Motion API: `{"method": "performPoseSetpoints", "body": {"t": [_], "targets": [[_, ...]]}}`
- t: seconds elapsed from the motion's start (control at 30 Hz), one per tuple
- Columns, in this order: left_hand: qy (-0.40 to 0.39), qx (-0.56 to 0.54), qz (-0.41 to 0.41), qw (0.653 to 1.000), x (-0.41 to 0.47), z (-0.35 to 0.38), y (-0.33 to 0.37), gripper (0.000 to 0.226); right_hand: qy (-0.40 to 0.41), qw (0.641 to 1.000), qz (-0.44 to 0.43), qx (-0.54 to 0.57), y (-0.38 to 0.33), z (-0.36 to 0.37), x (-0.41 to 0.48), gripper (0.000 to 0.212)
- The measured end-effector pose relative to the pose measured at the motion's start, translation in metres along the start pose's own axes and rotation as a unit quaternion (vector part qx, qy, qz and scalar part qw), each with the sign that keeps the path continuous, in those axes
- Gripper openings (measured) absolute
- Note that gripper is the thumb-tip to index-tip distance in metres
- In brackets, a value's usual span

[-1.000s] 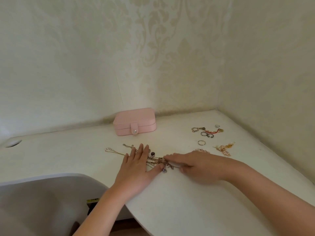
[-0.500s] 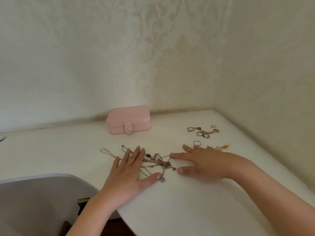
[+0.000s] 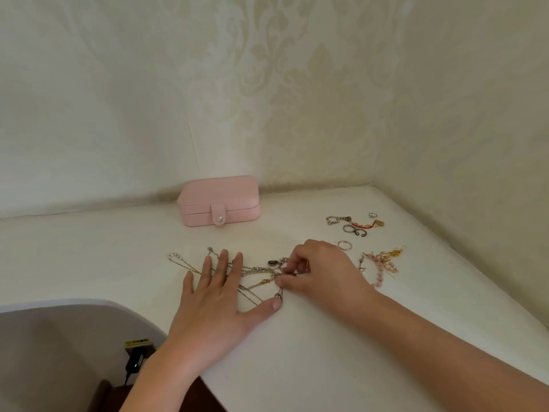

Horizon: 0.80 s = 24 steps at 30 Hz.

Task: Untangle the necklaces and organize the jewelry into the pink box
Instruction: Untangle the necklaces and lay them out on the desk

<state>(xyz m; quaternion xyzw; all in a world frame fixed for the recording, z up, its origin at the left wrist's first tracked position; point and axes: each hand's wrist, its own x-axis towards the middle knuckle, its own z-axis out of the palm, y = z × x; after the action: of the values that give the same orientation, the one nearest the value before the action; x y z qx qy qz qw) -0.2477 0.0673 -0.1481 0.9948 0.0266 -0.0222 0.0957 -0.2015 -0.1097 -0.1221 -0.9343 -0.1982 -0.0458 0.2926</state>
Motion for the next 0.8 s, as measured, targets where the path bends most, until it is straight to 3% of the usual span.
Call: {"method": "performPoseSetpoints", "body": {"t": [0.2, 0.37, 0.47, 0.7, 0.8], "targets": [[-0.004, 0.003, 0.001, 1.000, 0.001, 0.000, 0.000, 0.113, 0.007, 1.000, 0.018, -0.020, -0.005, 0.008, 0.004, 0.008], [-0.012, 0.005, 0.016, 1.000, 0.000, -0.001, 0.000, 0.125, 0.050, 0.993, 0.062, 0.083, 0.003, 0.006, 0.006, 0.006], [-0.027, 0.005, 0.021, 0.999, -0.002, 0.000, 0.001, 0.120, 0.075, 0.990, 0.060, 0.103, 0.003, 0.006, 0.006, 0.006], [-0.078, 0.006, 0.051, 0.996, -0.018, -0.006, -0.002, 0.108, 0.079, 0.997, 0.020, 0.000, 0.011, -0.005, 0.007, 0.021], [-0.113, 0.003, 0.066, 0.991, -0.023, -0.012, -0.006, 0.113, 0.083, 0.996, 0.009, -0.033, 0.014, -0.010, 0.007, 0.025]]}}
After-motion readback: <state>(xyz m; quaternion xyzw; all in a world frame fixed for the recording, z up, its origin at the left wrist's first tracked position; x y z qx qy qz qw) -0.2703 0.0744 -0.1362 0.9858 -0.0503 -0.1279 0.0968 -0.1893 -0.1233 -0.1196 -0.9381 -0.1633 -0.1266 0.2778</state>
